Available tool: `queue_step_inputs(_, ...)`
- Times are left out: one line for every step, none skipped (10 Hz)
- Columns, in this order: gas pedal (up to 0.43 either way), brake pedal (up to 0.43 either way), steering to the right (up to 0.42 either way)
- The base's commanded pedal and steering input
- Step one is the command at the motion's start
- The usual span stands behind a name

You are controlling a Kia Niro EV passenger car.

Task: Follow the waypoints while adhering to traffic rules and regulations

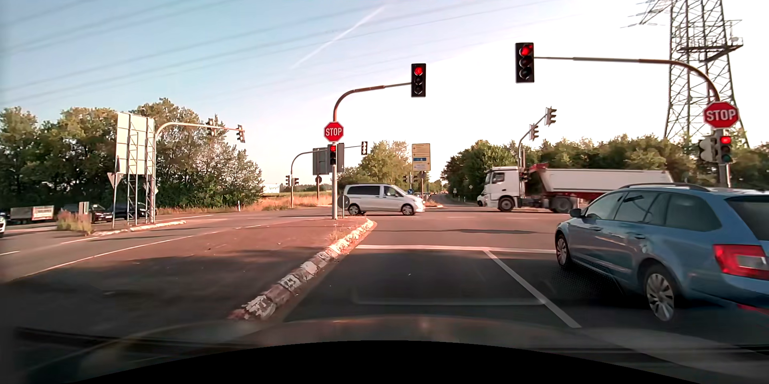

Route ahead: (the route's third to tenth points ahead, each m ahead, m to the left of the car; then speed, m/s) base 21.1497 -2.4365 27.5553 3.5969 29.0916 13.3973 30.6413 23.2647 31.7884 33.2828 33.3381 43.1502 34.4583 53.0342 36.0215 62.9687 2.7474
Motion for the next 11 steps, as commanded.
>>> queue_step_inputs(0.0, 0.0, 0.033)
queue_step_inputs(0.0, 0.0, 0.032)
queue_step_inputs(0.0, 0.0, 0.031)
queue_step_inputs(0.0, 0.0, 0.031)
queue_step_inputs(0.0, 0.0, 0.03)
queue_step_inputs(0.0, 0.0, 0.03)
queue_step_inputs(0.0, 0.0, 0.029)
queue_step_inputs(0.0, 0.0, 0.029)
queue_step_inputs(0.0, 0.0, 0.028)
queue_step_inputs(0.0, 0.0, 0.025)
queue_step_inputs(0.0, 0.0, 0.02)
